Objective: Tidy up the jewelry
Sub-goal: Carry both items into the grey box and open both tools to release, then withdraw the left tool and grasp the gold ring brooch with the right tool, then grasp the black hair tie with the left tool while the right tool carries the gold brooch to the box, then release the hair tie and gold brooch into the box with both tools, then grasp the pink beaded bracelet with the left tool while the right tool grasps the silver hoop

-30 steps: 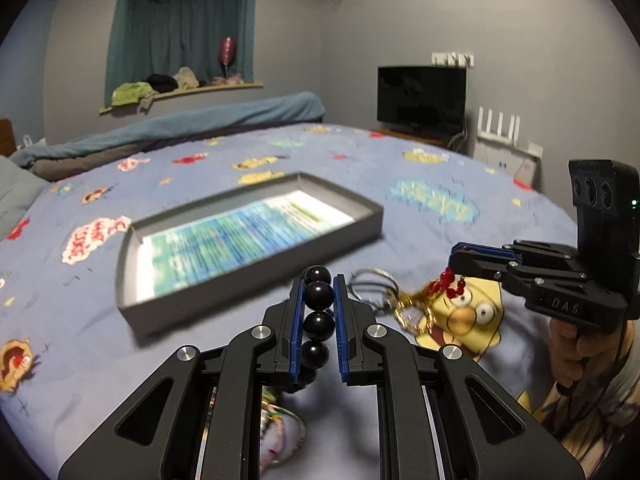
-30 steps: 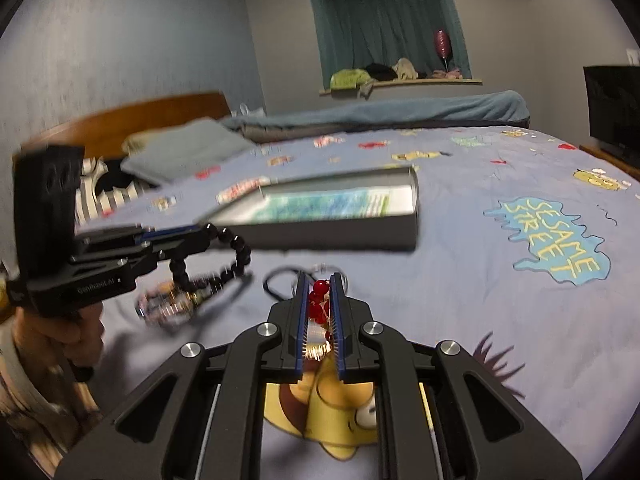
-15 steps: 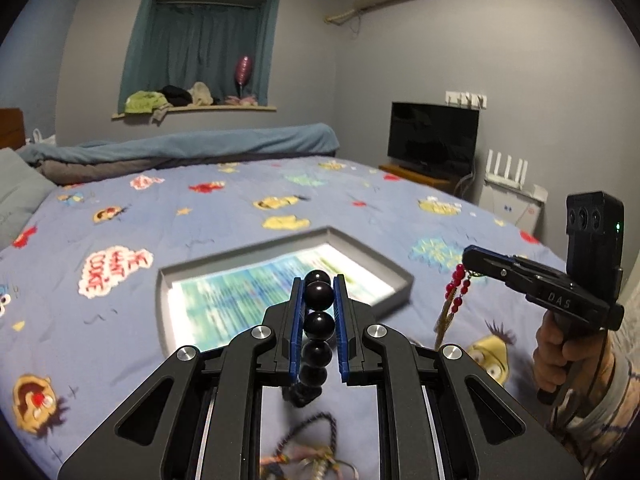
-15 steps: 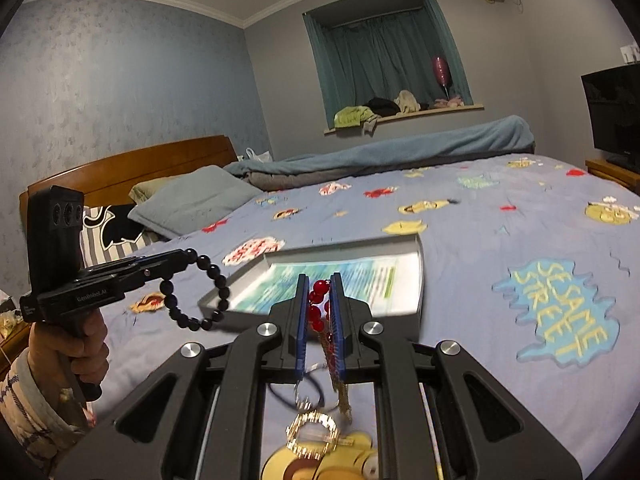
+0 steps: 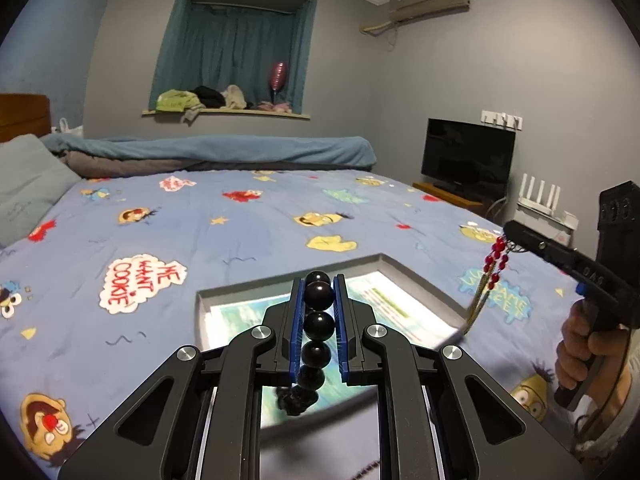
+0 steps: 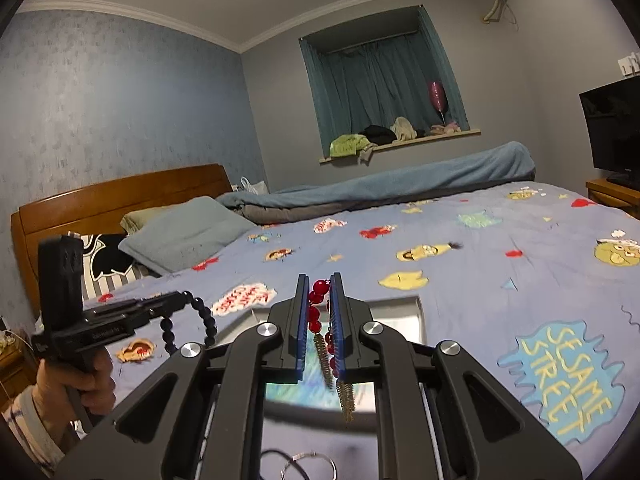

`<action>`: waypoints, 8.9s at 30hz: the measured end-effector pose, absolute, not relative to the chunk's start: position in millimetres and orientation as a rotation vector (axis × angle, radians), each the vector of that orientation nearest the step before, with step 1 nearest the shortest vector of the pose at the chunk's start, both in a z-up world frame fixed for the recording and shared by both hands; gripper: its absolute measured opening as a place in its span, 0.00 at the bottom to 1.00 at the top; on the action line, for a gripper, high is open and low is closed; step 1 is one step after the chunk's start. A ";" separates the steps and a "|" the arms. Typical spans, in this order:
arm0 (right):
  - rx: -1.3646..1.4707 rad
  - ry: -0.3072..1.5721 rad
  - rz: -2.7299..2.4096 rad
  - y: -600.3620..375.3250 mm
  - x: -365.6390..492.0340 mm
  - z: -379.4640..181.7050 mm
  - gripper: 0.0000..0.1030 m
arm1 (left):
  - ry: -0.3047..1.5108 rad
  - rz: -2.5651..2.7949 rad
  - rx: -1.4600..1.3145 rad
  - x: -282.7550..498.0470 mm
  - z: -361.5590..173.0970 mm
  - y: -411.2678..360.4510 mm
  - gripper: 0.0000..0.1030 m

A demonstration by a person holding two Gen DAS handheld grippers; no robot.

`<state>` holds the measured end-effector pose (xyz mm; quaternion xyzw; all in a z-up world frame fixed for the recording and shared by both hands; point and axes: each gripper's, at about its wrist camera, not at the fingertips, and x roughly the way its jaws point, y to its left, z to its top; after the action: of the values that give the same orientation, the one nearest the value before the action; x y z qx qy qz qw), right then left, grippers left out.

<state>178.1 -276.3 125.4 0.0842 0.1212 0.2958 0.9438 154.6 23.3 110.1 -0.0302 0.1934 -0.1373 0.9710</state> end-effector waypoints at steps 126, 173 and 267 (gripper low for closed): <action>-0.033 0.549 0.538 -287.6 116.7 41.5 0.40 | 0.559 -0.477 0.028 117.2 54.8 -66.1 0.04; -0.024 0.610 0.522 -233.0 242.1 46.5 0.40 | 0.624 -0.327 -0.049 212.1 47.4 -26.5 0.04; -0.156 0.633 0.619 -231.3 142.2 21.9 0.57 | 0.712 -0.237 -0.011 76.3 6.6 67.1 0.03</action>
<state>142.2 -231.3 21.9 -0.0756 0.3061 0.2993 0.9006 76.3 67.1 6.6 -0.0055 0.3477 -0.1158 0.9304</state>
